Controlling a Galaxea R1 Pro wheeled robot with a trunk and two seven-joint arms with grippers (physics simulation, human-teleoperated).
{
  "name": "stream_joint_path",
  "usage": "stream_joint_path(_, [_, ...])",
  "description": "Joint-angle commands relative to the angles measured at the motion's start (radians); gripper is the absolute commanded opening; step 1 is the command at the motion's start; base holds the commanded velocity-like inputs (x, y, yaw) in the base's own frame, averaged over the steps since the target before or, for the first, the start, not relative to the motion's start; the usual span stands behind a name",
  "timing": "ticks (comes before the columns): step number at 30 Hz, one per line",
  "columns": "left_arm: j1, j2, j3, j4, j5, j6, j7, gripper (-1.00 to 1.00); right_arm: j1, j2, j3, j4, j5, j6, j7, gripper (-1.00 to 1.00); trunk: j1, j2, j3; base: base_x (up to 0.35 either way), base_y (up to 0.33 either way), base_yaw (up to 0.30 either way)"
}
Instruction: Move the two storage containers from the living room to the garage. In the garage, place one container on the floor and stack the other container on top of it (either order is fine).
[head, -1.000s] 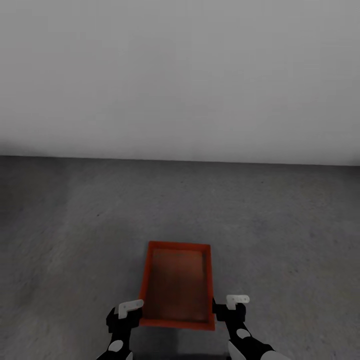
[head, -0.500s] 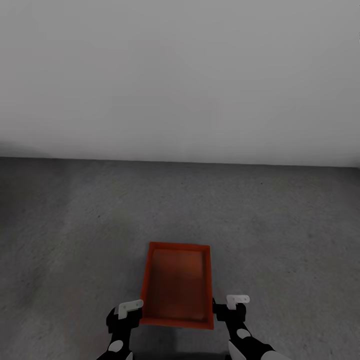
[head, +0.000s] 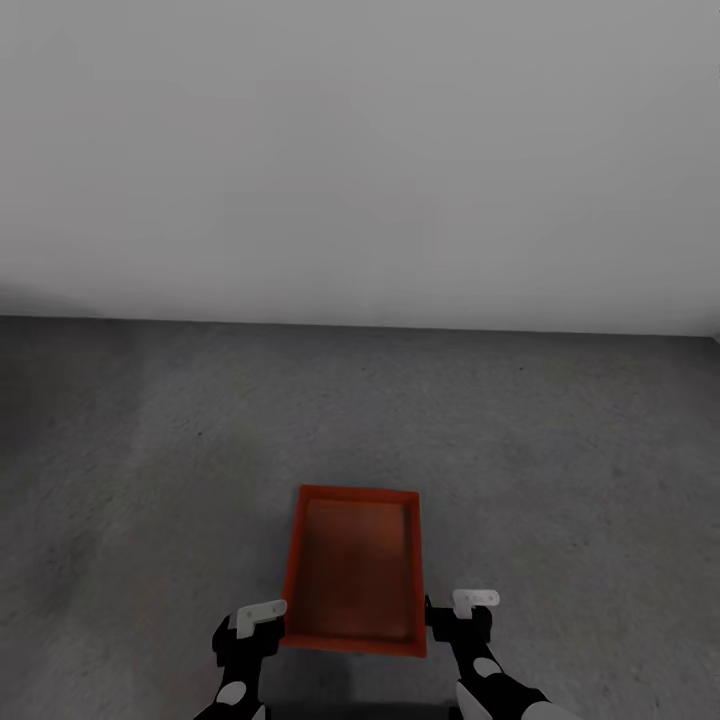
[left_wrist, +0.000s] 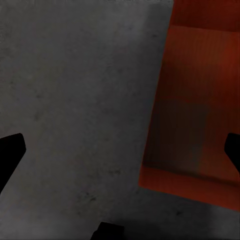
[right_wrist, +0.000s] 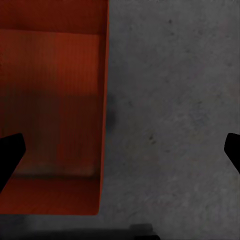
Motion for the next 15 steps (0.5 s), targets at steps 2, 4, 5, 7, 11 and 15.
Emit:
stream_joint_path(2, [-0.001,0.0,-0.009,0.004,0.009,-0.015,0.005,1.0,-0.001,0.0,0.009,0.001,-0.007,-0.003,-0.005,1.0,0.0,0.0,-0.001,0.0,0.0,0.0])
stream_joint_path(4, [-0.001,-0.001,-0.009,0.008,0.009,-0.059,0.008,1.0,-0.001,0.0,0.009,0.001,-0.007,-0.003,-0.005,1.0,0.0,0.0,-0.001,0.0,0.0,0.0])
stream_joint_path(5, [-0.001,-0.002,-0.009,0.01,0.009,-0.073,0.011,1.0,-0.001,0.0,0.009,0.001,-0.007,-0.003,-0.005,1.0,0.0,0.0,-0.001,0.0,0.0,0.0])
stream_joint_path(7, [0.0,-0.005,-0.009,0.015,0.008,-0.089,0.016,1.0,-0.001,0.0,0.009,0.001,-0.007,-0.003,-0.005,1.0,0.0,0.0,-0.001,0.0,0.0,0.0])
stream_joint_path(11, [0.0,-0.008,-0.008,0.029,0.009,-0.096,0.019,1.0,-0.001,0.0,0.009,0.001,-0.007,-0.003,-0.005,1.0,0.0,0.0,-0.001,0.0,0.0,0.0])
stream_joint_path(15, [0.0,-0.01,-0.007,0.033,0.015,-0.098,0.023,1.0,-0.001,0.0,0.009,0.001,-0.006,-0.003,-0.005,1.0,0.0,0.0,-0.001,-0.016,0.023,0.0])
